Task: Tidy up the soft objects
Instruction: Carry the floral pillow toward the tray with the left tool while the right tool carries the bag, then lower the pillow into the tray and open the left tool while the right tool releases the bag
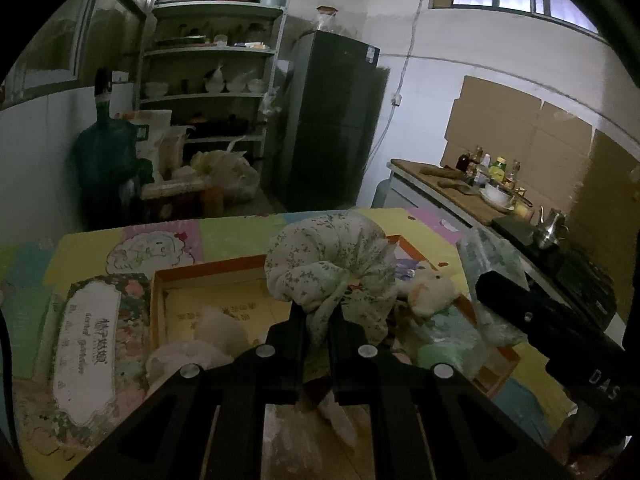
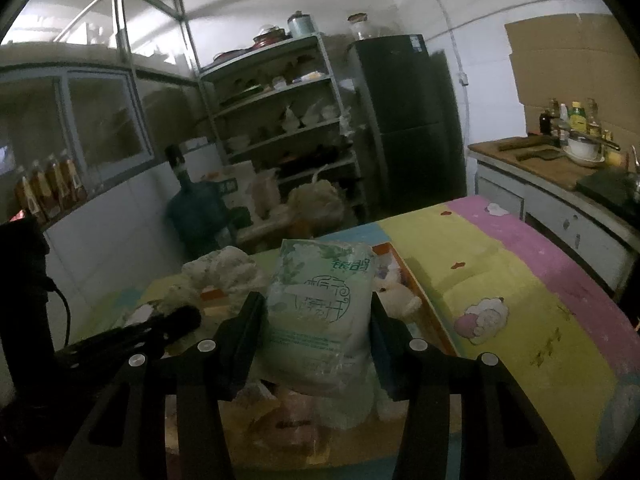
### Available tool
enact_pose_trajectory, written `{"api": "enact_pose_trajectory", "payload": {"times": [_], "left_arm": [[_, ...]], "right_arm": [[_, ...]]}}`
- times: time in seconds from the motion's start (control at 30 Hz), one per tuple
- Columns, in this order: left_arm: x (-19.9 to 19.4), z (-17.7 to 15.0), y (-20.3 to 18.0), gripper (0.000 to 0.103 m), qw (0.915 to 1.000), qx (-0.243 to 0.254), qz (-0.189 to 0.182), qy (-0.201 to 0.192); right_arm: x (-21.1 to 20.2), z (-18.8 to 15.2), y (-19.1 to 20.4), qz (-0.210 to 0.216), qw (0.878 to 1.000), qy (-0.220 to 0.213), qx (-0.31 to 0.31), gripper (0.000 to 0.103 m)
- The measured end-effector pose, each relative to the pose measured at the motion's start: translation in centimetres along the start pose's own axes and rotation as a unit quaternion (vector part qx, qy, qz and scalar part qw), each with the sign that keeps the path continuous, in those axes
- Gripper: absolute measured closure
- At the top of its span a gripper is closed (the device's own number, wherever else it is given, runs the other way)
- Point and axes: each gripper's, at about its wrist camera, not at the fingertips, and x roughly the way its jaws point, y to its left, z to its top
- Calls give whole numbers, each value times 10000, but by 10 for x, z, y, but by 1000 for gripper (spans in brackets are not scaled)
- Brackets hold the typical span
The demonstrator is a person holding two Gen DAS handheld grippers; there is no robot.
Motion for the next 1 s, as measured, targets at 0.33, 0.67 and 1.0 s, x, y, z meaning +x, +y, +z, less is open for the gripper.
{"api": "enact_pose_trajectory", "payload": {"times": [0.33,0.67,1.0], "left_arm": [[19,-1,3,93,9997,-77,80,213],[41,-5,13,93,9979,-313,0,574],[47,-6,17,90,9960,-442,-84,766]], "right_arm": [[21,3,-3,100,9998,145,-37,52],[49,-1,-5,236,9984,520,4,52],[72,-7,-3,285,9957,885,-17,51]]}}
